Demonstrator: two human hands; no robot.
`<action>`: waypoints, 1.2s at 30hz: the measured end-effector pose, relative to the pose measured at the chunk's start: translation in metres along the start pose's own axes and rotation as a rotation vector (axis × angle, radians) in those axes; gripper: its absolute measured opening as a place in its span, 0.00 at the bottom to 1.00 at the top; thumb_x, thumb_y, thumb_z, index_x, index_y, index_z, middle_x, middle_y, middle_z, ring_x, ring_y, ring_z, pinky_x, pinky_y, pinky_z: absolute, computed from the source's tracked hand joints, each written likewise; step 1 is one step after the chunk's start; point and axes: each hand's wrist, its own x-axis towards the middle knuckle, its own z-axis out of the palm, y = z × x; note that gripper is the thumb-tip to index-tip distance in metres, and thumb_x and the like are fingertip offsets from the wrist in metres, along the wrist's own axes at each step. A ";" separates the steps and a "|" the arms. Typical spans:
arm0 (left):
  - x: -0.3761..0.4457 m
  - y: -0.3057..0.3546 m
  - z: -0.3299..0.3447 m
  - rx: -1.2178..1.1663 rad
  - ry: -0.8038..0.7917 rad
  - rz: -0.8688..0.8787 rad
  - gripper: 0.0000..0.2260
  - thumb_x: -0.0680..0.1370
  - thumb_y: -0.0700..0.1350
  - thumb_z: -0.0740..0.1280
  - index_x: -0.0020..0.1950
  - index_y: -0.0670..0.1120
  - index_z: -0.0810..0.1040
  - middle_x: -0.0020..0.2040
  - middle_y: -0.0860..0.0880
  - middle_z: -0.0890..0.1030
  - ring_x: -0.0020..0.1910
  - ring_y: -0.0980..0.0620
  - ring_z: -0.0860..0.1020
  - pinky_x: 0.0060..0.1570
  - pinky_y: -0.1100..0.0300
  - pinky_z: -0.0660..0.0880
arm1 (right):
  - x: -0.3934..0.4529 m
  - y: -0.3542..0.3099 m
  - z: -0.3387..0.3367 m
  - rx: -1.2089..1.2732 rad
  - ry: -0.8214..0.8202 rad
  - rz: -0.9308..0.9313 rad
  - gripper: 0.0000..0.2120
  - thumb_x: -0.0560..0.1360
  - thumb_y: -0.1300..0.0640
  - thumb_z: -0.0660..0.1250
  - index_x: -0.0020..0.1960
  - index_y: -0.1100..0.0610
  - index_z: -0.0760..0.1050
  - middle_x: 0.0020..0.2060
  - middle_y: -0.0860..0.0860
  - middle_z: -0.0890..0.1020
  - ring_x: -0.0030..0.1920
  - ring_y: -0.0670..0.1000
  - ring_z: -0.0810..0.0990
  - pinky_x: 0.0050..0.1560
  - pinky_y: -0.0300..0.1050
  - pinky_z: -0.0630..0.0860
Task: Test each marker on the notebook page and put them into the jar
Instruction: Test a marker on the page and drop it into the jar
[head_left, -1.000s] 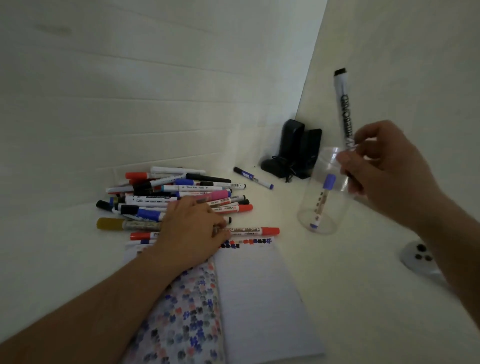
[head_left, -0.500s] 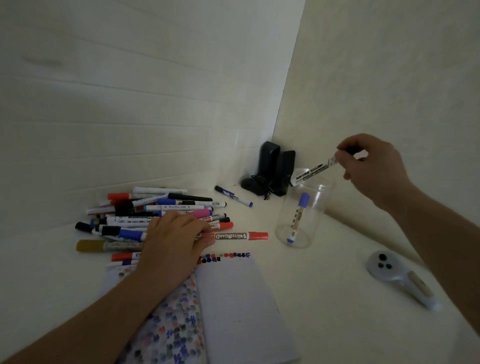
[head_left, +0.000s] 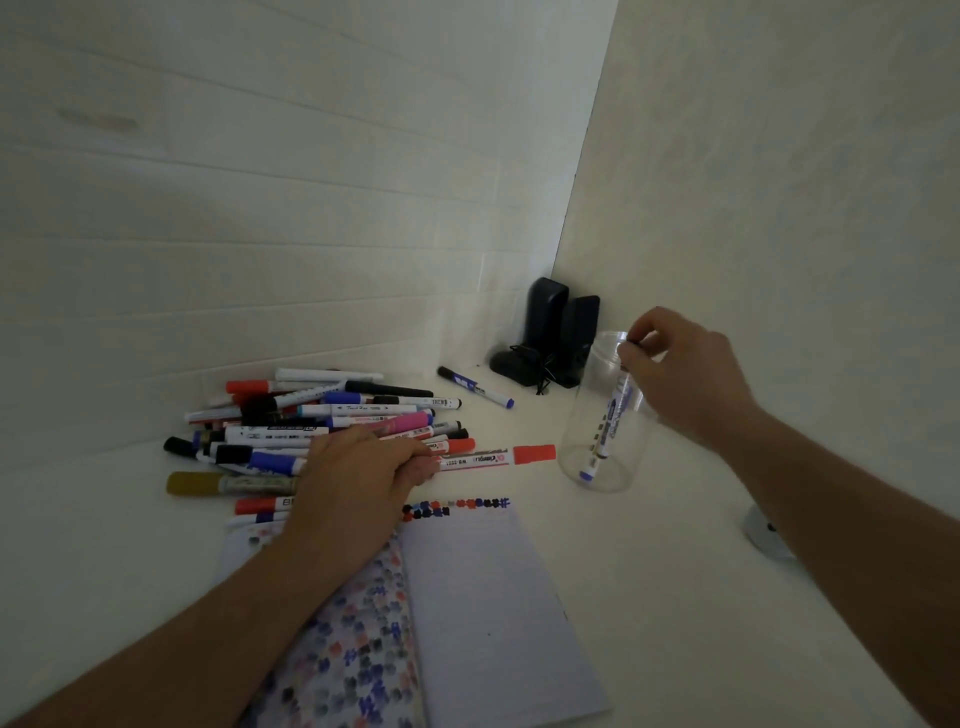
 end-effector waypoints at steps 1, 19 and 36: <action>0.000 -0.001 0.000 -0.018 -0.003 -0.005 0.28 0.78 0.67 0.48 0.55 0.58 0.85 0.44 0.56 0.85 0.46 0.51 0.78 0.55 0.50 0.71 | 0.000 0.000 0.003 -0.023 -0.012 -0.001 0.05 0.81 0.48 0.66 0.47 0.47 0.77 0.42 0.43 0.84 0.35 0.50 0.81 0.38 0.46 0.80; 0.003 -0.001 -0.002 -0.032 -0.012 -0.013 0.21 0.81 0.65 0.55 0.59 0.58 0.83 0.48 0.57 0.85 0.48 0.55 0.76 0.53 0.54 0.70 | -0.039 -0.049 0.006 -0.020 -0.037 -0.325 0.08 0.81 0.47 0.66 0.50 0.47 0.83 0.36 0.43 0.78 0.38 0.44 0.76 0.43 0.48 0.77; -0.009 0.022 -0.016 -0.365 -0.293 0.024 0.16 0.83 0.59 0.60 0.71 0.62 0.69 0.60 0.63 0.78 0.58 0.64 0.76 0.57 0.58 0.78 | -0.089 -0.060 0.115 1.213 -0.615 0.201 0.11 0.75 0.67 0.73 0.40 0.55 0.75 0.31 0.58 0.78 0.31 0.54 0.74 0.32 0.46 0.72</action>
